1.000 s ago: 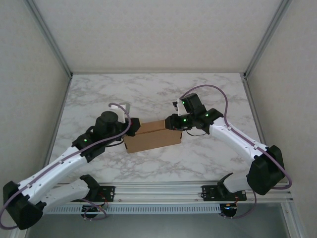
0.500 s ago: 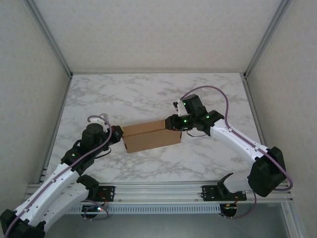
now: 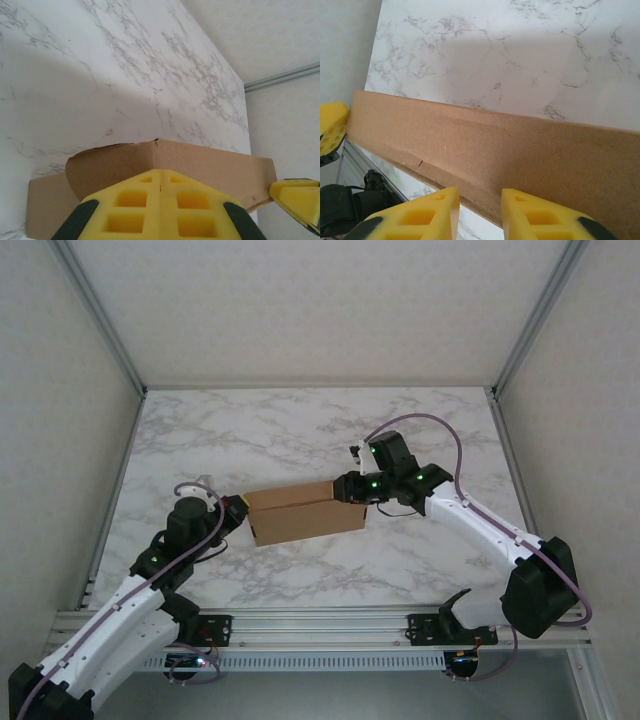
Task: Fold the paper box
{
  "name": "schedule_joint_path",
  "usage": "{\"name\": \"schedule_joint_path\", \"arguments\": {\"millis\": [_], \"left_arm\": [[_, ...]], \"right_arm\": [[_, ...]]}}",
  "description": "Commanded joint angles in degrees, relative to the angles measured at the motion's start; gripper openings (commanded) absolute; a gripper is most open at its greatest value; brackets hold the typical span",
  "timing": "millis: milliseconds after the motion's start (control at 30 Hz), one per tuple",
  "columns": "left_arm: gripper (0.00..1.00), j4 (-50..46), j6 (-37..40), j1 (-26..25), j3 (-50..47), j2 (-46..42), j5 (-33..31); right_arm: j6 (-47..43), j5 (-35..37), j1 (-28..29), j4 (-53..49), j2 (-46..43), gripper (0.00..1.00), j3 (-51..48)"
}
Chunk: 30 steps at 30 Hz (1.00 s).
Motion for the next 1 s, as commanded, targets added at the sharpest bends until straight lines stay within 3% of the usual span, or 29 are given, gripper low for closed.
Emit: {"name": "schedule_joint_path", "arguments": {"millis": [0,233,633,967], "left_arm": [[0.00,-3.17,0.03,0.52,1.69,-2.22,-3.31],[0.00,-3.38,-1.58,1.33,0.37,-3.64,-4.61],[0.00,5.08,-8.20,1.22,-9.14,-2.33,0.46],[0.00,8.20,-6.28,1.14,-9.19,-1.28,1.59]], "right_arm": [[0.42,1.06,0.36,-5.62,1.39,0.30,-2.79],[0.87,0.49,0.39,-4.48,2.26,0.30,-2.79],[1.66,-0.71,0.56,-3.05,2.88,0.30,-3.80],[2.29,-1.32,0.92,-2.21,2.98,0.30,-4.33]]}}
